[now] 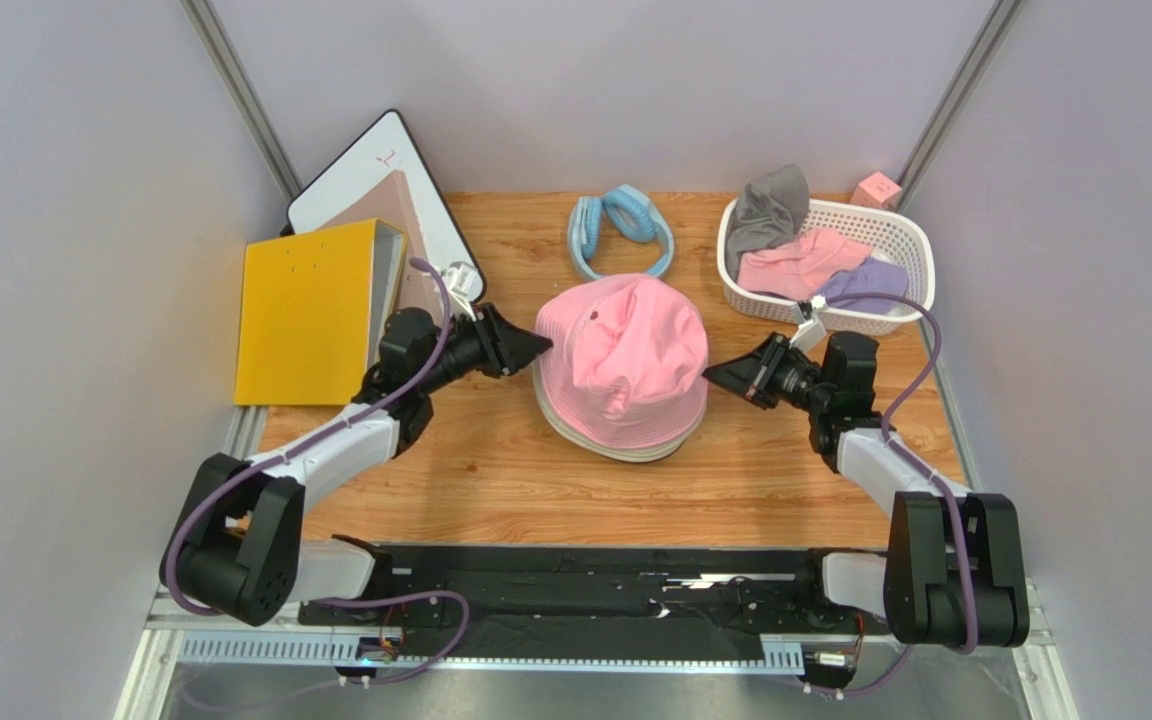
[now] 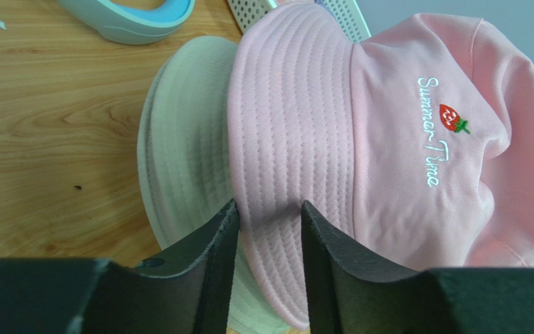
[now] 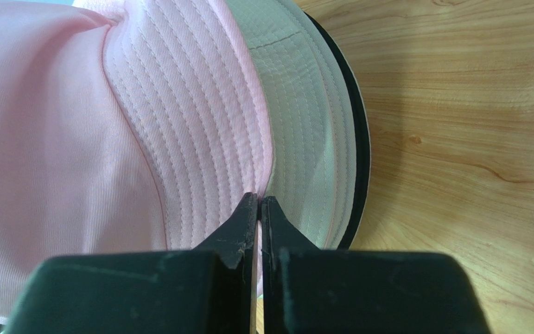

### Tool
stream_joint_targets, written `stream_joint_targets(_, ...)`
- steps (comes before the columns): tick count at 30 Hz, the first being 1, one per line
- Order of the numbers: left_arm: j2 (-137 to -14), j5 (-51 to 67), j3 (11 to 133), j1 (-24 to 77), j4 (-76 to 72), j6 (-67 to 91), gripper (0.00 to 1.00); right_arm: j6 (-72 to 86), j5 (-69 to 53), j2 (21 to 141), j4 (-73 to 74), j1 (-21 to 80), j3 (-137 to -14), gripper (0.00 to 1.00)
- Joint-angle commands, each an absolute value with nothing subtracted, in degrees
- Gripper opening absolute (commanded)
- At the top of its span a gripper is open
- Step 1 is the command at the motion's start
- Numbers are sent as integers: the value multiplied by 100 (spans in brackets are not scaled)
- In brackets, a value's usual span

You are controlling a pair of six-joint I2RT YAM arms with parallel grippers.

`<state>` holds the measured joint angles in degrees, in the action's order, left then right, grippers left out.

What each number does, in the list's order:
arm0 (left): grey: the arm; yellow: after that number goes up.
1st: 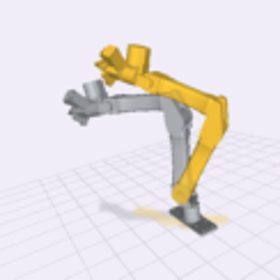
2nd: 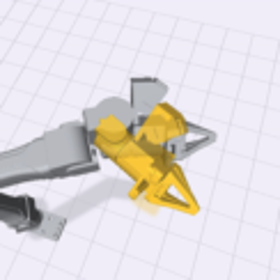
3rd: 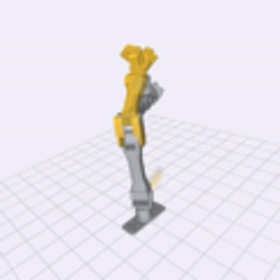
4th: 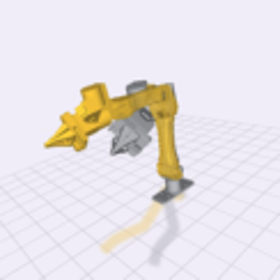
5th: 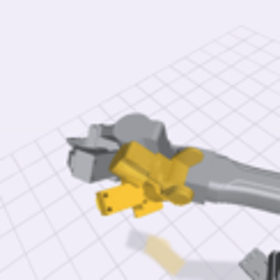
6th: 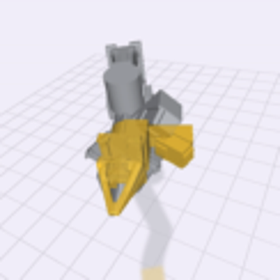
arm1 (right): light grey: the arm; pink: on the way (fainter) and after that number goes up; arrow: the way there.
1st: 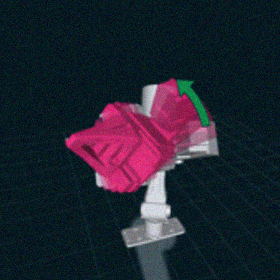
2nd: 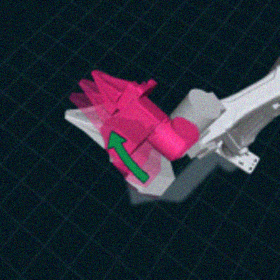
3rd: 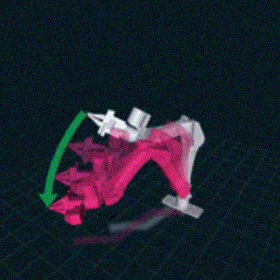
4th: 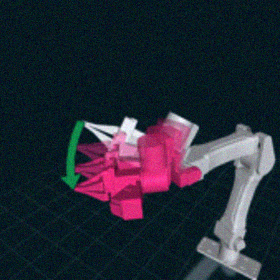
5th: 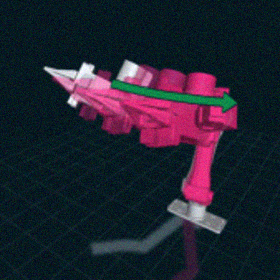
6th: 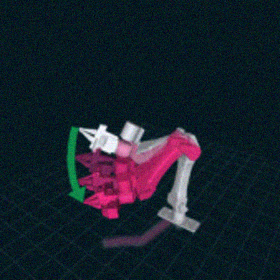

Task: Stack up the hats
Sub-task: Stack the hat on the hat.

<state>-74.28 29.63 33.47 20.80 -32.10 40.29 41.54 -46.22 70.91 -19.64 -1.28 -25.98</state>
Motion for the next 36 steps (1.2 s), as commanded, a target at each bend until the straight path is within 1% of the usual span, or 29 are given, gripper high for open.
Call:
stream_joint_targets(1,-7427,3138,3384,2065,-3841,4131,39,4052,-4641,6917,-2039,-123,-2865,0)
stream_joint_targets(3,-7427,3138,3375,2065,-3885,4183,29,4061,-4623,6908,-2030,-123,-2848,0)
stream_joint_targets(5,-7418,3111,3349,2065,-3920,4219,24,4060,-4632,6917,-2048,-123,-2830,0)
stream_joint_targets(6,-7409,3068,3357,2065,-3911,4254,17,4052,-4632,6900,-2048,-123,-2830,0)
stream_joint_targets(12,-7506,2971,3384,2065,-3876,4350,0,4017,-4623,6873,-2066,-123,-2742,0)
stream_joint_targets(18,-7629,2778,3340,2057,-3929,4553,0,3692,-4246,6820,-1522,-123,-2847,0)
stream_joint_targets(23,-7515,2383,3357,2057,-3123,4333,0,3314,-3903,6741,-915,-79,-2909,0)
stream_joint_targets(29,-7313,1811,3410,2057,-2155,3929,0,3252,-3850,6627,-923,-35,-2813,0)
stream_joint_targets(32,-7356,1758,3428,2057,-1926,3806,0,3191,-3674,6706,-783,-26,-2821,0)
stream_joint_targets(36,-7540,1653,3436,2057,-1776,3709,0,3103,-3385,6890,-703,237,-2786,0)
